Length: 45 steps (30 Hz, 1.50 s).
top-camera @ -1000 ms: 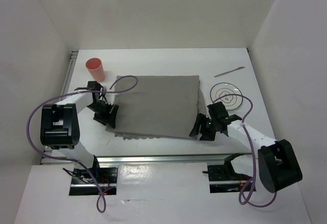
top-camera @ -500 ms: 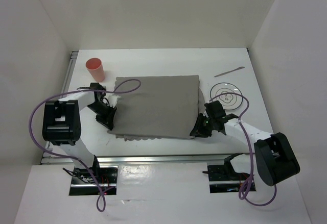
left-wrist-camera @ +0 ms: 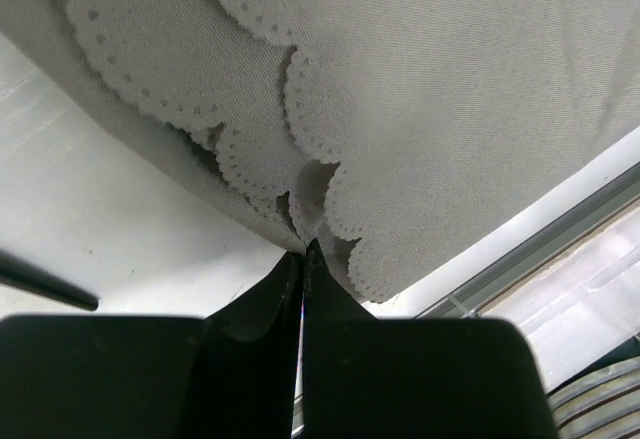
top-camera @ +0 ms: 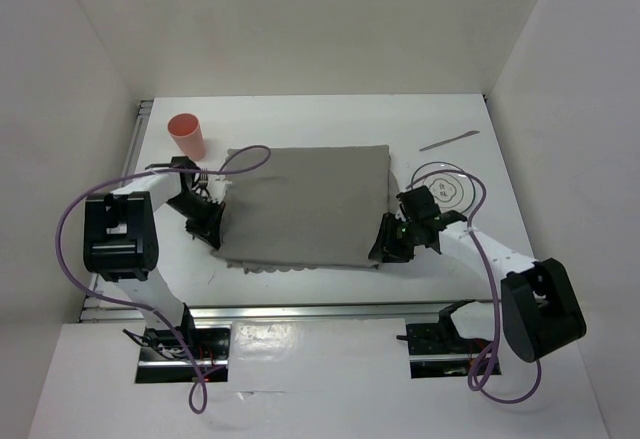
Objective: Set the dinner table for one person
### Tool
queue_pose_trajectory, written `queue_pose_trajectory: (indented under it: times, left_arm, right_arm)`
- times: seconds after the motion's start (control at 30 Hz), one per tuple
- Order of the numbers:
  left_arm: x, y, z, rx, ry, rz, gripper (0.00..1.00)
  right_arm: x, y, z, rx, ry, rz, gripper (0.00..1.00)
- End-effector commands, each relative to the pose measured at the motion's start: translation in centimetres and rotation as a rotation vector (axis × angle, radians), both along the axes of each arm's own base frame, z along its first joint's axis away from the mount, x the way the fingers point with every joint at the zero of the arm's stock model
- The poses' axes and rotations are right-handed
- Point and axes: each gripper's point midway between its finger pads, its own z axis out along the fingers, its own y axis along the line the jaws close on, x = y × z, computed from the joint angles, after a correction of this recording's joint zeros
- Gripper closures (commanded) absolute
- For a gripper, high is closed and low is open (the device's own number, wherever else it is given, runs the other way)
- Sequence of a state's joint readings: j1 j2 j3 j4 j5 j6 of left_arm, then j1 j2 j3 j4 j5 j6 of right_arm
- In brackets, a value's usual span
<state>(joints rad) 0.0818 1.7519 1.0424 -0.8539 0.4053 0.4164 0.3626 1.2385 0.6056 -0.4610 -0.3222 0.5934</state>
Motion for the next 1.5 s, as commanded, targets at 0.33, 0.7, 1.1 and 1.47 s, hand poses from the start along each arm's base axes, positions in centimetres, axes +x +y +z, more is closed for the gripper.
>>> queue_pose_trajectory:
  times: [0.33, 0.7, 1.1, 1.47]
  left_arm:
    - [1.6, -0.2, 4.6, -0.025, -0.124, -0.046, 1.00]
    - [4.4, -1.5, 14.3, -0.045, -0.302, -0.085, 1.00]
    - [-0.9, -3.0, 8.5, 0.058, -0.149, -0.233, 1.00]
    - [-4.1, -3.6, 2.1, 0.103, 0.042, -0.260, 1.00]
  right_arm:
    - [-0.1, 0.8, 1.1, 0.027, 0.003, 0.058, 1.00]
    - [8.9, 0.7, 16.8, -0.077, -0.367, 0.060, 1.00]
    - [5.1, -5.7, 9.8, -0.249, -0.217, -0.154, 1.00]
    - [3.9, -7.4, 2.3, -0.245, -0.068, -0.224, 0.71]
